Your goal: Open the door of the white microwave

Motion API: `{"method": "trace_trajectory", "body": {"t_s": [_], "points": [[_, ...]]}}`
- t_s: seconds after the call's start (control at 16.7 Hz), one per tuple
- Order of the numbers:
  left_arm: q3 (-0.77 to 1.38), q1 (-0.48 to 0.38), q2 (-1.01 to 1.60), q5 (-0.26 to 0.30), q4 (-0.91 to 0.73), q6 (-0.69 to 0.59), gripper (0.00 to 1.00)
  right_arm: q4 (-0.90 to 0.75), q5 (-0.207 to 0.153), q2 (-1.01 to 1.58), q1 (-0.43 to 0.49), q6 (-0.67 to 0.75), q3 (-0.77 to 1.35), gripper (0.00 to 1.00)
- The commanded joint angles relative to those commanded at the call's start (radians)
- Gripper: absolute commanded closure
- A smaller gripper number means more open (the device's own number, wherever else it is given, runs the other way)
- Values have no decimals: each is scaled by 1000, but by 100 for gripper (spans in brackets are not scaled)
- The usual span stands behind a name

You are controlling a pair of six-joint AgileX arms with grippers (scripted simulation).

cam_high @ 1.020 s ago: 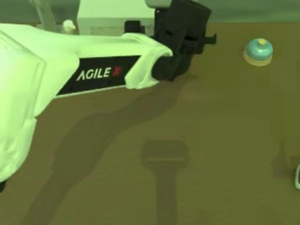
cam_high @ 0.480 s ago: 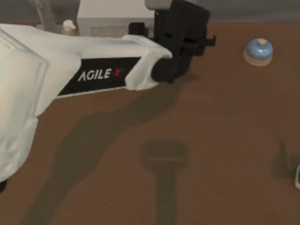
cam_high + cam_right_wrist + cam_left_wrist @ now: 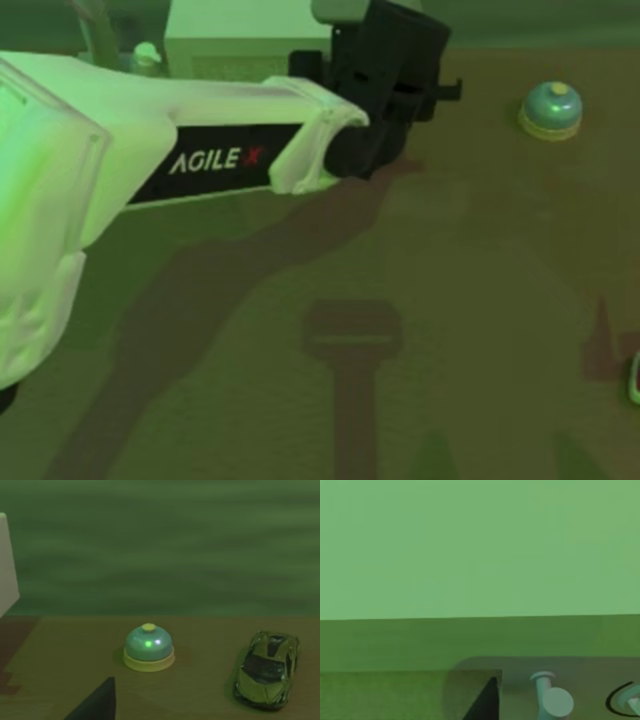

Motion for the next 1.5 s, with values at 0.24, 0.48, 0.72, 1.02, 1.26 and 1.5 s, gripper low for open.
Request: {"method": "trace_trajectory", "body": {"t_s": [0.24, 0.48, 0.72, 1.02, 1.26, 1.5], "points": [[0, 0, 0, 0, 0, 0, 100, 0, 0, 0, 0, 0, 0, 0], [0, 0, 0, 0, 0, 0, 100, 0, 0, 0, 0, 0, 0, 0], [-8, -60, -13, 14, -37, -12, 100, 0, 0, 0, 0, 0, 0, 0], [198, -42, 67, 79, -306, -73, 100, 0, 0, 0, 0, 0, 0, 0], [423, -15, 140, 159, -655, -143, 100, 0, 0, 0, 0, 0, 0, 0], [623, 16, 190, 241, -960, -207, 100, 0, 0, 0, 0, 0, 0, 0]]}}
